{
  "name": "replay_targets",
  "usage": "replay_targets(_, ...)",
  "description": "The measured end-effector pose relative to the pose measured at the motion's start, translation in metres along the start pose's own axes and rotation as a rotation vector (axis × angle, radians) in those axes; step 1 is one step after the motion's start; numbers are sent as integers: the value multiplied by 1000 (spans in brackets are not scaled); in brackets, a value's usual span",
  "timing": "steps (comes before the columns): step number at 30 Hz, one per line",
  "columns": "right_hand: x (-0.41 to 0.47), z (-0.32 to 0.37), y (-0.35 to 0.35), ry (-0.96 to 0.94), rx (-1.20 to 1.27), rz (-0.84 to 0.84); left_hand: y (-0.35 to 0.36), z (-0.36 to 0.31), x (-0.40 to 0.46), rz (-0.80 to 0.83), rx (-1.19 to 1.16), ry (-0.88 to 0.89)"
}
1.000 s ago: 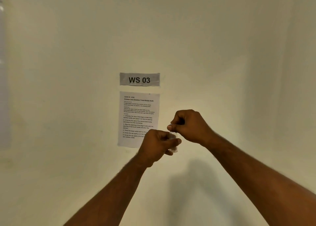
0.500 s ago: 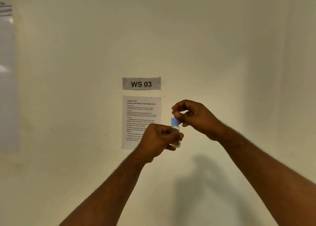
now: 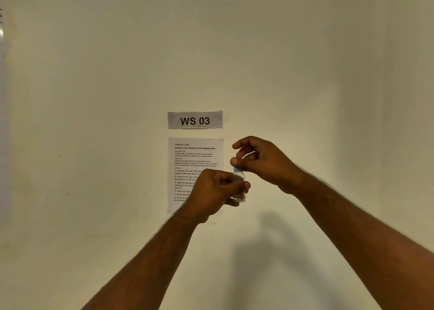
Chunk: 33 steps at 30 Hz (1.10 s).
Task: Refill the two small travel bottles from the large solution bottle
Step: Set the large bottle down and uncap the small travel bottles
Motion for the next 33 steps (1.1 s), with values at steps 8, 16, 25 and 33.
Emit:
replay_targets(8, 0, -7, 7, 45, 145, 66, -7, 10, 1, 15, -4, -12)
replay_targets(16, -11, -11, 21, 15, 95, -18, -7, 11, -5, 16, -2, -17)
replay_targets(25, -13, -9, 27, 44, 60, -72, -10, 10, -12, 5, -13, -8)
replay_targets(33, -26, -14, 20, -27, 349, -123, -15, 36, -30, -40, -33, -52)
Point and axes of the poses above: each hand's wrist, its own x-axis towards the middle knuckle, its own y-axis out of the palm, z = x × y, the point moved 4 cm from there along x, towards the middle knuckle, and after that the axes turned 3 degrees about z, right-handed, at the moved point
